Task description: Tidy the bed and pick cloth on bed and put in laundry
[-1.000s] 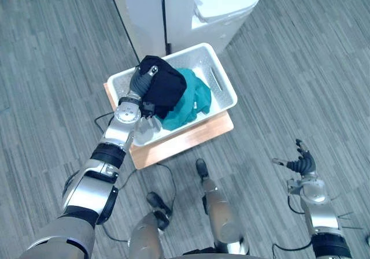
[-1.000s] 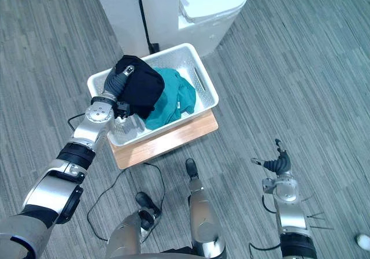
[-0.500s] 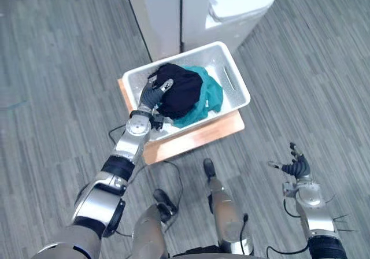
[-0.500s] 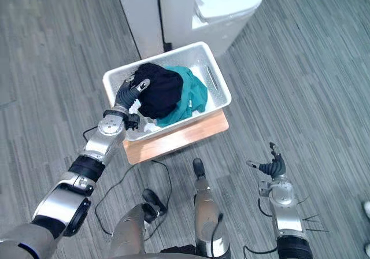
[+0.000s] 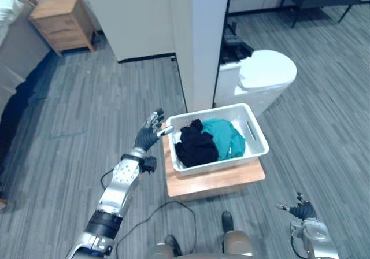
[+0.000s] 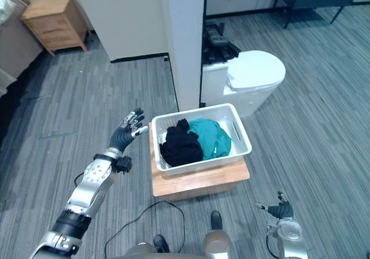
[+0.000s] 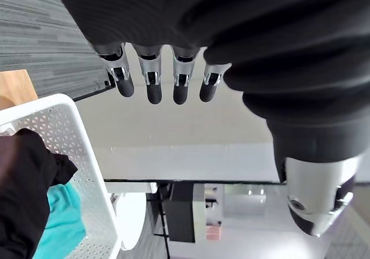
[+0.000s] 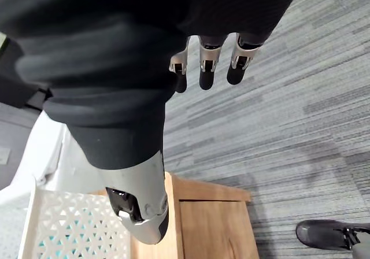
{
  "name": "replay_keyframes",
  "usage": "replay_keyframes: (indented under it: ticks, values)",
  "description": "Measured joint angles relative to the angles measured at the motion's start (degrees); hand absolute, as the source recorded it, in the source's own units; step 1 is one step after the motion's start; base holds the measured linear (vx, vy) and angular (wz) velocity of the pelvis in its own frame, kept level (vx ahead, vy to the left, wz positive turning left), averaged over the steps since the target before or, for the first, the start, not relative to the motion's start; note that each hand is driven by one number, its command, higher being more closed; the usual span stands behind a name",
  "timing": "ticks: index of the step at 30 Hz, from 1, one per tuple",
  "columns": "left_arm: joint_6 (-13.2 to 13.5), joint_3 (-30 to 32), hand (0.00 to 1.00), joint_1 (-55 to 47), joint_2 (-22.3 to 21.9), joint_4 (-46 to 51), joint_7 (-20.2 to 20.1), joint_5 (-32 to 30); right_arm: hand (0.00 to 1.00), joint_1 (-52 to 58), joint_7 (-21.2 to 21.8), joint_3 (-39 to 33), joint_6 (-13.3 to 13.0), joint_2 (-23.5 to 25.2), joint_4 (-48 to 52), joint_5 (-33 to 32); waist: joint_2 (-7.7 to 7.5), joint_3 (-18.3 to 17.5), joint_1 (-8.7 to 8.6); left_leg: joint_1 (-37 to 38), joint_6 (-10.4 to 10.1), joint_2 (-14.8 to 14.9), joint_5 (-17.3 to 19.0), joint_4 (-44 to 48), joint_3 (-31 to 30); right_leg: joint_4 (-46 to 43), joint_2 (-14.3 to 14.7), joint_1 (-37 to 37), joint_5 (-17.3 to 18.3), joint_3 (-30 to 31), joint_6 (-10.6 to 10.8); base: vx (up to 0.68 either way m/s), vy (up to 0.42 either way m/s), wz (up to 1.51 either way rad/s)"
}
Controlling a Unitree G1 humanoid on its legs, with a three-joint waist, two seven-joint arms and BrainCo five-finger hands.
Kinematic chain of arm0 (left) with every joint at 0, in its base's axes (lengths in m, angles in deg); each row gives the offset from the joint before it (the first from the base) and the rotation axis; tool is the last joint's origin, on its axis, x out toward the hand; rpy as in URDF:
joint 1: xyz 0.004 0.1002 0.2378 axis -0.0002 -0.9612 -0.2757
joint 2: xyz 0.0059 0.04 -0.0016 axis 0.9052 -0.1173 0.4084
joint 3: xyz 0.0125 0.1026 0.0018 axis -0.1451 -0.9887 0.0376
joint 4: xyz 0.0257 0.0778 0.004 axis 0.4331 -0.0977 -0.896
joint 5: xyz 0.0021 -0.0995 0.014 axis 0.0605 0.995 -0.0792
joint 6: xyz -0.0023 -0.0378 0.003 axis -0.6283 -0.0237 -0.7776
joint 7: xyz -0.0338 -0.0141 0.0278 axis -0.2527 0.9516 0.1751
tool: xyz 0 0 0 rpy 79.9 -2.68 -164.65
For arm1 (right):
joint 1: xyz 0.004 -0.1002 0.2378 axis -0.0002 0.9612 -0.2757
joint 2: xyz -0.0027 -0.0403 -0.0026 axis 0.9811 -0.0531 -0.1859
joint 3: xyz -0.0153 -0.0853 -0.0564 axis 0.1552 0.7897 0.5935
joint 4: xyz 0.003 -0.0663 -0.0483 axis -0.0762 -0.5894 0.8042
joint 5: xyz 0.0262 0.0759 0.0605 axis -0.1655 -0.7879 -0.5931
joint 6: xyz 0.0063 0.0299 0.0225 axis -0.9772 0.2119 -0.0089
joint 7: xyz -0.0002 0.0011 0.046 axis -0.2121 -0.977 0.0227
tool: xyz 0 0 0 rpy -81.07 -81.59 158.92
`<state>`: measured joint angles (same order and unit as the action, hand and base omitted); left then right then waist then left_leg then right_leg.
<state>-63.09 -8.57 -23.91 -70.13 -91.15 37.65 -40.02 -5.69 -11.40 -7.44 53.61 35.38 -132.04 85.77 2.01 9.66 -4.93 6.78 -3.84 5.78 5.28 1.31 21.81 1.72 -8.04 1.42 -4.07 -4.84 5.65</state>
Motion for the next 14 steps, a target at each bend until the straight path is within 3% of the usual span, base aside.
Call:
replay_keyframes:
  ticks: [2, 5, 9, 14]
  values:
    - [-0.9, 2.9, 0.00, -4.0, -2.6, -5.9, 3.5, 4.0, 0.00, 0.1, 0.1, -0.9, -1.4, 1.4, -2.7, -2.1, -0.19, -1.3, 0.89, 1.1, -0.1, -0.8, -0.9, -2.1, -1.2, 0.0, -0.1, 0.9, 0.6, -1.3, 0.0, 0.02, 0.003, 0.27]
    - [-0.8, 6.7, 0.00, -8.5, -3.5, -19.3, 6.7, 1.4, 0.00, 0.0, 0.1, -1.3, -3.3, 5.1, -6.8, -4.3, -1.32, -2.8, 1.70, 2.2, -0.2, -0.9, -2.2, -4.2, -2.5, 0.0, 0.0, 1.5, 1.2, -2.8, 0.4, 0.02, -0.025, 0.24]
    - [1.9, 9.5, 0.00, -13.8, -4.4, -33.0, 6.4, -5.3, 0.00, 0.0, 1.2, -1.4, -4.2, 7.7, -11.9, -5.3, -2.52, -3.8, 3.14, 3.3, -0.2, -1.0, -2.9, -5.5, -3.6, 0.0, -0.1, 2.9, 1.7, -4.4, 0.4, 0.01, -0.023, 0.21]
    - [5.0, 13.7, 0.00, -16.3, -5.4, -42.8, 5.0, -7.5, 0.00, -0.5, 2.5, -3.5, -3.1, 8.9, -15.2, -5.6, -2.65, -4.2, 4.13, 4.1, 0.0, -1.4, -3.5, -6.6, -4.5, 0.5, -0.4, 4.3, 1.9, -5.6, 0.4, -0.04, -0.007, 0.13]
